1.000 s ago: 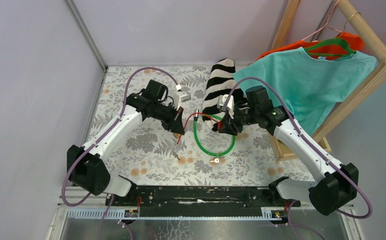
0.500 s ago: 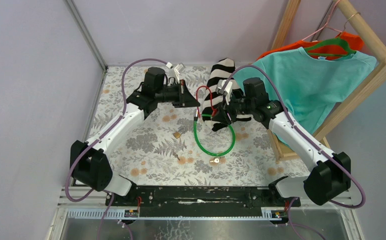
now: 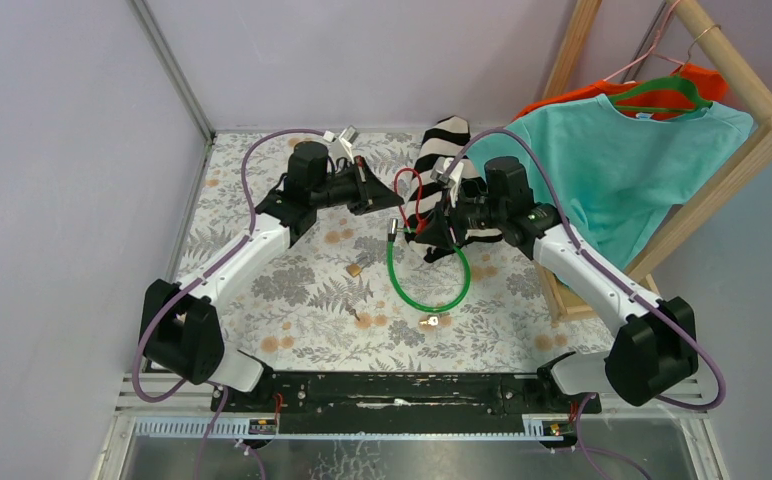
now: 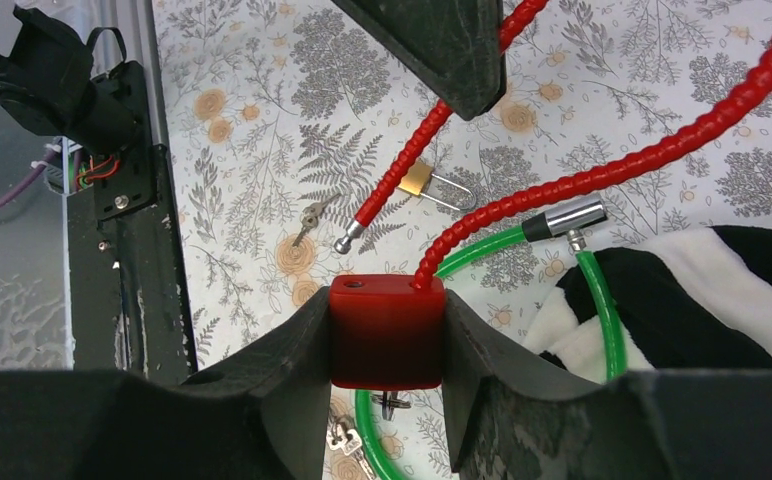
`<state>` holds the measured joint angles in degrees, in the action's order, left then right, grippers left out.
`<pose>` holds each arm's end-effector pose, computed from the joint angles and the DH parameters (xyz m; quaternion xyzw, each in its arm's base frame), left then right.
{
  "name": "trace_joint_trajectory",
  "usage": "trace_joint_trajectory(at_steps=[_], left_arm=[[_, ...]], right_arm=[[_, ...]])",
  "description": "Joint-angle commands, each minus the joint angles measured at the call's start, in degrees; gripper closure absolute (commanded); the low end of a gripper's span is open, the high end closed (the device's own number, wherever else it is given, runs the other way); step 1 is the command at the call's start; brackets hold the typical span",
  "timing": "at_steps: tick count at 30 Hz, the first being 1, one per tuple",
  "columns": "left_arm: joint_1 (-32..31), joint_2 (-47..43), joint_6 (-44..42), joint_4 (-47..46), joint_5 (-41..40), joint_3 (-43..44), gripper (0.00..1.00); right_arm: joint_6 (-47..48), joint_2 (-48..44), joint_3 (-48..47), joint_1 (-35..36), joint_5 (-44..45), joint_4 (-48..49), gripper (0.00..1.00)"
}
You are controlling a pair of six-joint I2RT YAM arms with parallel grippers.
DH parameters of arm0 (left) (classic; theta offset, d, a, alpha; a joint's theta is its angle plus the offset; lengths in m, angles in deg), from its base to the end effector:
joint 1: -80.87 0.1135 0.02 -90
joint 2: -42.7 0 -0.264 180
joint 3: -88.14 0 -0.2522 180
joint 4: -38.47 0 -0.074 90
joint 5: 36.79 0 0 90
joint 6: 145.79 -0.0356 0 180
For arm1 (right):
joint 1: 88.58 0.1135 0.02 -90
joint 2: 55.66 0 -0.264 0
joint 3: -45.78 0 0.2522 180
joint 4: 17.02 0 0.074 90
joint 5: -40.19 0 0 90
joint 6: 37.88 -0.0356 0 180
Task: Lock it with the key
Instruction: Lock the lock.
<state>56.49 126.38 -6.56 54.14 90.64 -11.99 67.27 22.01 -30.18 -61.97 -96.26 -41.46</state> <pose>0.2998 -0.1596 0.3250 0.0145 0.7951 -0.5373 0.2808 0.2604 0.1593 0.3205 -0.4728 0.6544 0.3815 0.4501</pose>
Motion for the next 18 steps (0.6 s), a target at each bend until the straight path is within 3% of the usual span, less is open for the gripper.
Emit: trace_joint_trajectory(at_steps=[1,18], left_arm=[[-1.0,-0.8,2.9,-6.5,0.3,-0.4,1.0],[-2.3,0.8,4.6,-8.5,-1.4,-2.4,1.0]], right_arm=[[-1.0,-0.5,0.8,0.9,-6.5,6.6,1.0],[-3.5,1.0,1.0,2.2,-6.9,8.6,1.0]])
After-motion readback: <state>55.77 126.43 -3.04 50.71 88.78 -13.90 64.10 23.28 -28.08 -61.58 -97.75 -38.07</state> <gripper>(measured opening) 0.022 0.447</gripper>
